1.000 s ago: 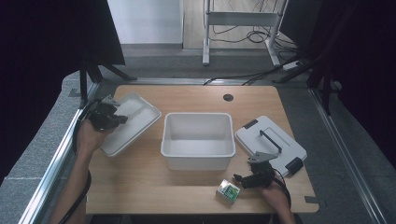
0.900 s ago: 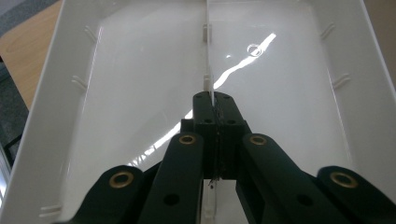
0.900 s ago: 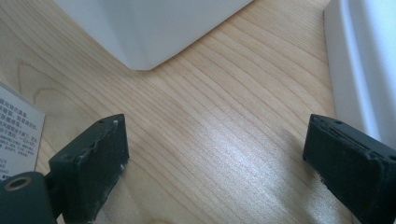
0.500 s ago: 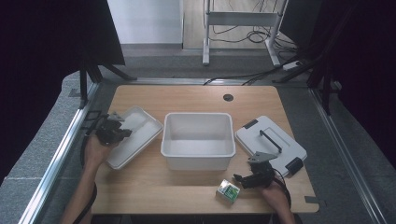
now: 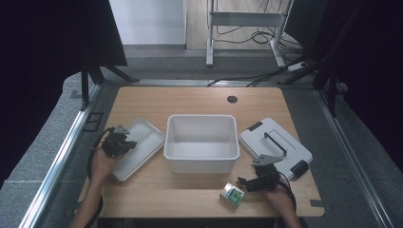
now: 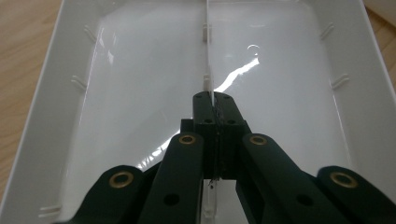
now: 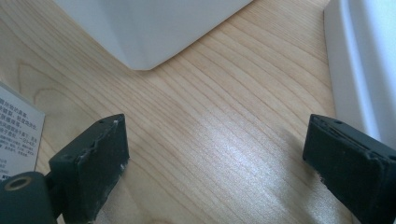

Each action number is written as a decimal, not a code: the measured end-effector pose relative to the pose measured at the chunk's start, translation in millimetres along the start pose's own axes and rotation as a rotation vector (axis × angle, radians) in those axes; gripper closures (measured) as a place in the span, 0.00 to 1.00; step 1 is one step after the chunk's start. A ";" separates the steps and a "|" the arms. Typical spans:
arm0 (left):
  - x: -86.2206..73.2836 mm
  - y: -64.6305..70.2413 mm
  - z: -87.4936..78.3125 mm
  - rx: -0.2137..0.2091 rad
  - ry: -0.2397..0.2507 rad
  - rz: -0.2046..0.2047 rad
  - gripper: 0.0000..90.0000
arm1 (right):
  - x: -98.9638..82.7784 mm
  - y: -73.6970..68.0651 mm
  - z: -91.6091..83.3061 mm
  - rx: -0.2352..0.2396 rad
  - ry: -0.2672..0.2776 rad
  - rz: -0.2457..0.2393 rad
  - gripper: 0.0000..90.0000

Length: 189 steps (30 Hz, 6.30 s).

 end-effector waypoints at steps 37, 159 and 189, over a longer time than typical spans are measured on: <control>-6.5 106.8 -39.8 -0.168 0.091 0.160 0.00 | 0.0 0.1 0.0 -0.001 0.000 0.000 0.07; -49.5 155.3 12.3 -0.202 0.051 0.169 0.03 | 167.6 -49.7 -92.6 0.236 -0.093 -0.253 0.50; -49.7 154.9 12.0 -0.199 0.048 0.174 0.03 | 181.8 -0.7 -0.9 0.072 -0.194 -0.187 0.50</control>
Point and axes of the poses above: each handheld gripper's, and its own axes: z roughly forward along the jaws, x roughly out of its top, y roughly to its right, the point moved 4 cm from there along z, roughly forward along the jaws, and after that the axes turned 10 degrees about -z, right-handed, at the moved point
